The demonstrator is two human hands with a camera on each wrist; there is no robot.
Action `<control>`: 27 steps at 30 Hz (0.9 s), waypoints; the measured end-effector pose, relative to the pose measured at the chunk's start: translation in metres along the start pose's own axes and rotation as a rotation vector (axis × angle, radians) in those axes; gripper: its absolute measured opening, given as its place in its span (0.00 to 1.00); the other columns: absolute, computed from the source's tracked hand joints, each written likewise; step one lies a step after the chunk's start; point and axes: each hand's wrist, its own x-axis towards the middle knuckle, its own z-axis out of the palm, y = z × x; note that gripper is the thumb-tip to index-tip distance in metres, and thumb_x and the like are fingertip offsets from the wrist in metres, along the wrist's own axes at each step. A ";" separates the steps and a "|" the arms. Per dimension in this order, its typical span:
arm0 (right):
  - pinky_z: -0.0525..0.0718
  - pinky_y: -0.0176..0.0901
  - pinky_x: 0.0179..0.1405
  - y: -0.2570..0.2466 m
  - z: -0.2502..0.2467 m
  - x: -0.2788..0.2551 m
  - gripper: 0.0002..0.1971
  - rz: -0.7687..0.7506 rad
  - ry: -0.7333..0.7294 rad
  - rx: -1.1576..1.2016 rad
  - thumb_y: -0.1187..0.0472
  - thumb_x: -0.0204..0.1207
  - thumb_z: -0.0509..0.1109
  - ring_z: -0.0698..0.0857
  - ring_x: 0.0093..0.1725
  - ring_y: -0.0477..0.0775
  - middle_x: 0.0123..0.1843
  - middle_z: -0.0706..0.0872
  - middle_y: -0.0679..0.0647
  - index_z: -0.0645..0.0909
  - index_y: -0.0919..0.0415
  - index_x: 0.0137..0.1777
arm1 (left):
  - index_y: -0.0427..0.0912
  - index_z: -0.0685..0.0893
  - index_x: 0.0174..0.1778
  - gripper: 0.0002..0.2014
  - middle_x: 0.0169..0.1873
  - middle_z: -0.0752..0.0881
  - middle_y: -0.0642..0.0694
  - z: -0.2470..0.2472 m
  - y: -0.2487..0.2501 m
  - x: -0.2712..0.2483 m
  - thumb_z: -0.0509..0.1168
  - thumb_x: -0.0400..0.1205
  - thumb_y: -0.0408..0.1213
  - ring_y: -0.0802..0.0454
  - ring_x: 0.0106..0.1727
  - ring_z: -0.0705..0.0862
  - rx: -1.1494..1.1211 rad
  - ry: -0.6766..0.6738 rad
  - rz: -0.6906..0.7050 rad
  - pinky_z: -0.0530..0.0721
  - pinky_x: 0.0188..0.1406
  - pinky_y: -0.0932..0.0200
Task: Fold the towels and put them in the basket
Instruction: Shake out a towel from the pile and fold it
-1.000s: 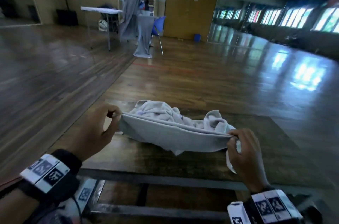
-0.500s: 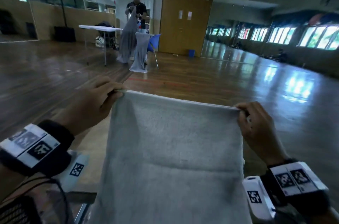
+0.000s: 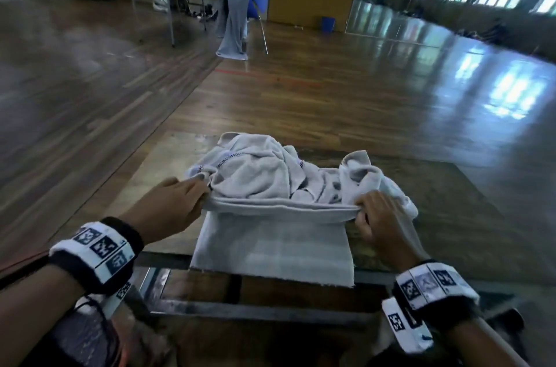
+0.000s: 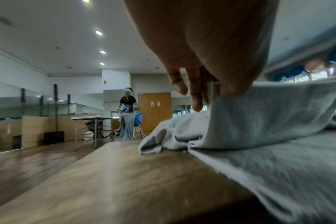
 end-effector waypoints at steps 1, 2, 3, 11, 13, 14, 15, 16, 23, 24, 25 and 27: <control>0.79 0.52 0.34 0.000 0.008 -0.012 0.05 -0.018 -0.060 0.009 0.66 0.65 0.66 0.82 0.34 0.62 0.36 0.81 0.57 0.79 0.62 0.41 | 0.46 0.82 0.41 0.13 0.38 0.88 0.50 0.007 0.001 -0.006 0.52 0.75 0.43 0.50 0.31 0.85 0.021 -0.086 0.047 0.79 0.36 0.59; 0.80 0.53 0.35 0.000 0.016 -0.024 0.05 -0.036 -0.123 0.019 0.67 0.64 0.68 0.83 0.35 0.62 0.36 0.82 0.56 0.80 0.62 0.41 | 0.49 0.82 0.40 0.12 0.37 0.87 0.53 0.014 0.001 -0.011 0.53 0.74 0.44 0.53 0.31 0.84 0.046 -0.151 0.103 0.76 0.37 0.61; 0.82 0.53 0.37 0.001 0.023 -0.036 0.07 -0.053 -0.190 0.031 0.68 0.63 0.70 0.84 0.36 0.61 0.37 0.82 0.56 0.81 0.62 0.41 | 0.51 0.81 0.40 0.10 0.35 0.85 0.55 0.019 0.000 -0.017 0.55 0.72 0.45 0.55 0.32 0.84 0.064 -0.211 0.148 0.72 0.38 0.63; 0.82 0.43 0.37 0.000 0.040 -0.074 0.11 -0.154 -0.430 0.066 0.66 0.57 0.79 0.84 0.38 0.54 0.38 0.83 0.49 0.83 0.55 0.38 | 0.53 0.80 0.35 0.14 0.33 0.83 0.56 0.047 0.007 -0.035 0.78 0.60 0.43 0.56 0.33 0.83 0.007 -0.280 0.298 0.78 0.33 0.65; 0.80 0.42 0.36 0.003 0.044 -0.070 0.10 -0.075 -0.416 0.092 0.67 0.59 0.78 0.84 0.37 0.55 0.37 0.82 0.50 0.82 0.57 0.38 | 0.54 0.82 0.34 0.14 0.31 0.83 0.57 0.047 0.005 -0.030 0.78 0.59 0.41 0.57 0.32 0.84 -0.010 -0.267 0.289 0.80 0.33 0.66; 0.79 0.43 0.36 0.004 0.048 -0.067 0.10 -0.028 -0.402 0.115 0.68 0.60 0.77 0.83 0.37 0.56 0.37 0.82 0.51 0.81 0.58 0.38 | 0.54 0.82 0.34 0.14 0.31 0.83 0.58 0.048 0.003 -0.025 0.79 0.58 0.40 0.57 0.32 0.84 -0.008 -0.262 0.279 0.81 0.34 0.65; 0.80 0.45 0.35 0.006 0.051 -0.063 0.09 0.012 -0.386 0.136 0.68 0.61 0.76 0.83 0.36 0.57 0.37 0.82 0.52 0.80 0.59 0.38 | 0.54 0.83 0.34 0.14 0.31 0.84 0.58 0.048 0.001 -0.021 0.79 0.58 0.39 0.57 0.31 0.84 -0.003 -0.265 0.257 0.82 0.34 0.64; 0.80 0.47 0.33 0.008 0.056 -0.057 0.08 0.038 -0.369 0.149 0.70 0.62 0.75 0.83 0.36 0.58 0.37 0.82 0.53 0.80 0.60 0.38 | 0.54 0.83 0.33 0.14 0.30 0.84 0.57 0.050 -0.001 -0.017 0.79 0.58 0.38 0.56 0.31 0.84 -0.001 -0.259 0.237 0.82 0.33 0.63; 0.75 0.55 0.51 0.016 0.071 -0.030 0.04 0.177 -0.341 0.089 0.68 0.68 0.71 0.83 0.44 0.59 0.42 0.83 0.54 0.80 0.60 0.41 | 0.45 0.87 0.33 0.11 0.30 0.87 0.49 0.057 -0.006 0.003 0.80 0.60 0.30 0.48 0.26 0.85 -0.015 -0.179 0.101 0.83 0.30 0.56; 0.76 0.55 0.50 0.017 0.067 -0.028 0.05 0.165 -0.338 0.081 0.68 0.68 0.71 0.83 0.43 0.59 0.42 0.83 0.54 0.80 0.61 0.41 | 0.45 0.86 0.32 0.10 0.29 0.87 0.49 0.056 -0.007 0.004 0.79 0.60 0.31 0.48 0.26 0.84 -0.020 -0.142 0.114 0.83 0.29 0.57; 0.77 0.56 0.48 0.018 0.063 -0.026 0.05 0.142 -0.315 0.080 0.69 0.67 0.72 0.83 0.42 0.59 0.42 0.83 0.54 0.80 0.61 0.41 | 0.46 0.86 0.31 0.07 0.29 0.86 0.50 0.052 -0.009 0.005 0.76 0.63 0.32 0.48 0.27 0.85 -0.040 -0.105 0.109 0.83 0.31 0.57; 0.77 0.55 0.42 0.025 0.051 -0.025 0.08 0.089 -0.178 0.100 0.72 0.65 0.74 0.82 0.38 0.58 0.38 0.82 0.54 0.79 0.62 0.39 | 0.47 0.85 0.34 0.03 0.32 0.87 0.52 0.047 -0.016 0.004 0.67 0.72 0.38 0.49 0.31 0.86 -0.090 0.023 0.057 0.80 0.37 0.54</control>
